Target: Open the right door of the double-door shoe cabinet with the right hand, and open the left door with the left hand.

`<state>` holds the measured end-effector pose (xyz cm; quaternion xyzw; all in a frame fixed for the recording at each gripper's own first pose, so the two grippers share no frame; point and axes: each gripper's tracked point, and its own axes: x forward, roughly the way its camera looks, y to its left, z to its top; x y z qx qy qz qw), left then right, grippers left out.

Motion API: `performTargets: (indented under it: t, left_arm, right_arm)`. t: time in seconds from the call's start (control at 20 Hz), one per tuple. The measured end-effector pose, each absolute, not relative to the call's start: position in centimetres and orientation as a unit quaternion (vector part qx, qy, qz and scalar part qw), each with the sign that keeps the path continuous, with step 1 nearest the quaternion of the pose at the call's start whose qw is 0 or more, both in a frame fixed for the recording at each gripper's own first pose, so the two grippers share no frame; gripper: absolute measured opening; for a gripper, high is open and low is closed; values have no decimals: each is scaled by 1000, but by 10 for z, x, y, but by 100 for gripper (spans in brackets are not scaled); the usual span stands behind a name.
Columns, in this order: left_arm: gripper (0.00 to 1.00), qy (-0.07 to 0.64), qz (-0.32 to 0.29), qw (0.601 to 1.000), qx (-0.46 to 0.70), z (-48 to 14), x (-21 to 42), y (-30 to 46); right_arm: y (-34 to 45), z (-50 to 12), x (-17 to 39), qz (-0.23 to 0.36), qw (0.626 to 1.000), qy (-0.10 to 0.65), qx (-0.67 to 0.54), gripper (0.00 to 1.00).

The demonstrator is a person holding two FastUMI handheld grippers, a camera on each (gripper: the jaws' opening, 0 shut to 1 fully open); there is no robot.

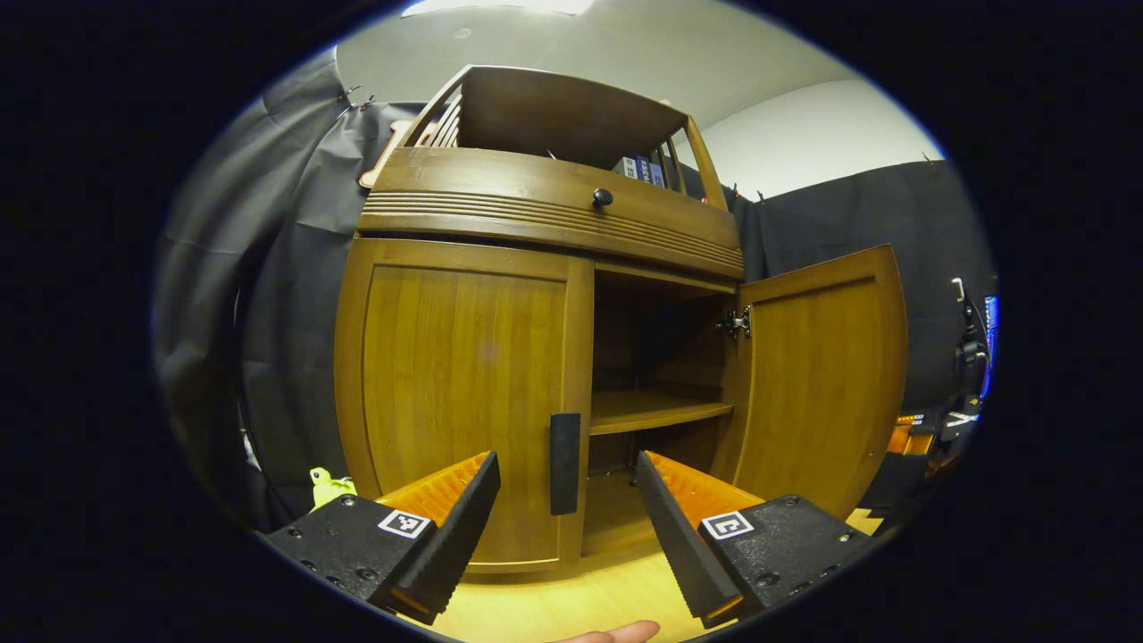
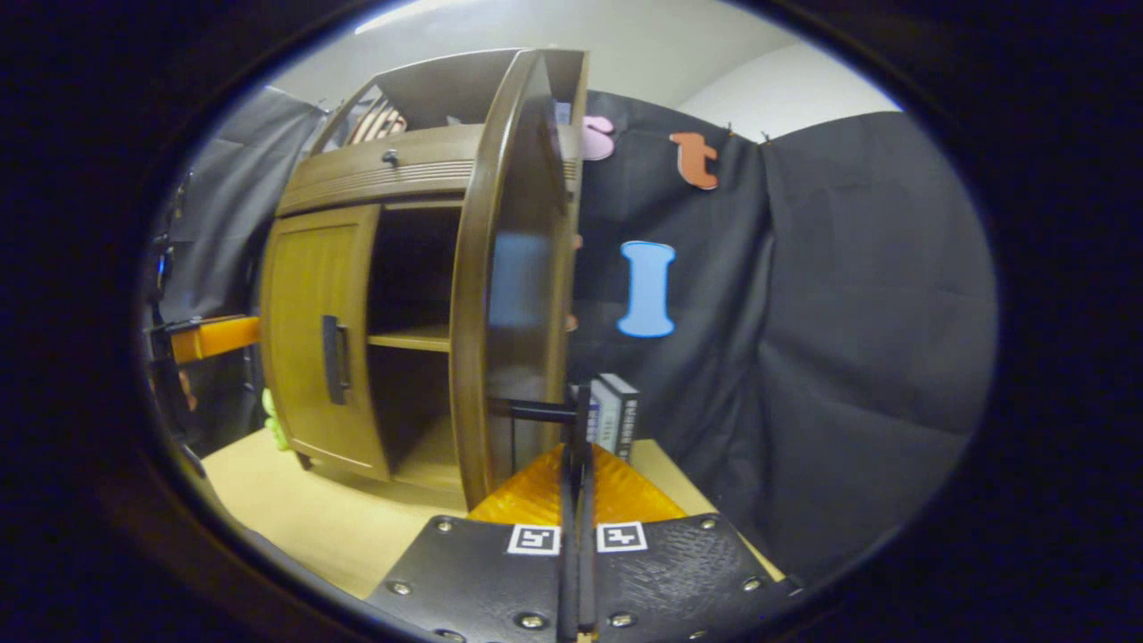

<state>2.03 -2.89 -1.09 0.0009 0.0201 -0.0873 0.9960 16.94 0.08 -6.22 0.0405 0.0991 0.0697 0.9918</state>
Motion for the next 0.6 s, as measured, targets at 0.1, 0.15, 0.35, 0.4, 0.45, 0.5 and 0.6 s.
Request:
performTargets:
  t: [0.1,0.15,0.35,0.4,0.45,0.5,0.6]
  left_arm:
    - [95,27,-83,996,0,-15,24,-28]
    - [95,29,-80,996,0,-17,25,-27]
    - [90,38,-75,996,3,-25,31,-28]
    - [95,40,-75,996,4,-27,33,-29]
    - [95,42,-74,996,7,-30,34,-31]
    - [90,45,-75,996,9,-33,36,-33]
    - [90,49,-78,996,12,-39,40,-39]
  right_arm:
    - [-20,-63,174,91,989,97,61,5]
    - [-27,-66,177,107,988,93,57,1]
    - [-43,-72,192,166,977,91,98,5]
    - [-42,-72,192,169,977,89,94,3]
    - [-41,-71,191,163,980,86,78,3]
    - [-40,-70,189,158,982,80,62,3]
    - [-35,-70,183,149,984,77,56,3]
